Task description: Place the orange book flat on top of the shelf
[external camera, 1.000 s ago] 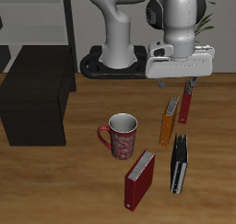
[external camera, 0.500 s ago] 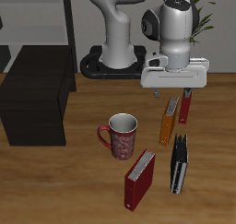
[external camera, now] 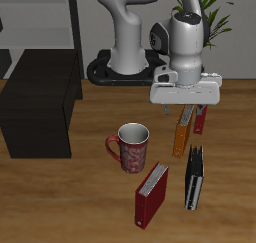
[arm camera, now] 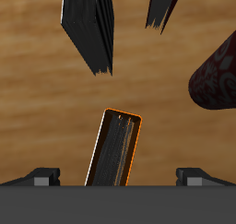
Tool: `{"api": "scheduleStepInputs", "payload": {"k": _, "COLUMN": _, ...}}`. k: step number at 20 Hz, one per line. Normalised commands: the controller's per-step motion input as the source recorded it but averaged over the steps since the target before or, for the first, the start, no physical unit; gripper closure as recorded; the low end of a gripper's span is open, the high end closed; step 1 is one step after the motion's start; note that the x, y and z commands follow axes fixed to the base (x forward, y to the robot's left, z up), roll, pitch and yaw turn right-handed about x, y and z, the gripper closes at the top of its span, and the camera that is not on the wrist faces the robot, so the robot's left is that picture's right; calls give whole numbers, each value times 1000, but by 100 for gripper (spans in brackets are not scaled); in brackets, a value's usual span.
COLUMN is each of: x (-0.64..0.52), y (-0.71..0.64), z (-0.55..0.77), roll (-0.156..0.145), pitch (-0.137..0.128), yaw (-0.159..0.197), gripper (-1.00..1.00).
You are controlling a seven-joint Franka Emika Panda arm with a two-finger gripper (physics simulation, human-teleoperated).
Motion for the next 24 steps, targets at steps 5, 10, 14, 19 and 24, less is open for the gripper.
{"api": "scheduleStepInputs", "payload": {"k": 5, "x": 50, "y": 2, "z": -243, "roll": -4, "pitch": 42, "yaw": -24, "gripper": -100}}
{"api": "scheduleStepInputs", "payload": {"k": 10, "x": 77, "y": -24, "z": -326, "roll": 25, "pitch": 65, "yaw": -22, "gripper": -100}}
{"api": "scheduleStepInputs", "payload": {"k": 14, "x": -7, "y": 27, "z": -192, "roll": 18, "pitch": 37, "yaw": 3, "gripper": 100}}
{"api": "scheduleStepInputs", "payload": {"k": 19, "x": 2, "y": -38, "z": -6, "roll": 2, "pitch": 5, "yaw": 9, "gripper": 100}}
{"api": "scheduleStepInputs", "payload": {"k": 24, "x": -41, "y": -46, "z": 173, "roll": -1, "pitch": -23, "yaw": 13, "gripper": 100}}
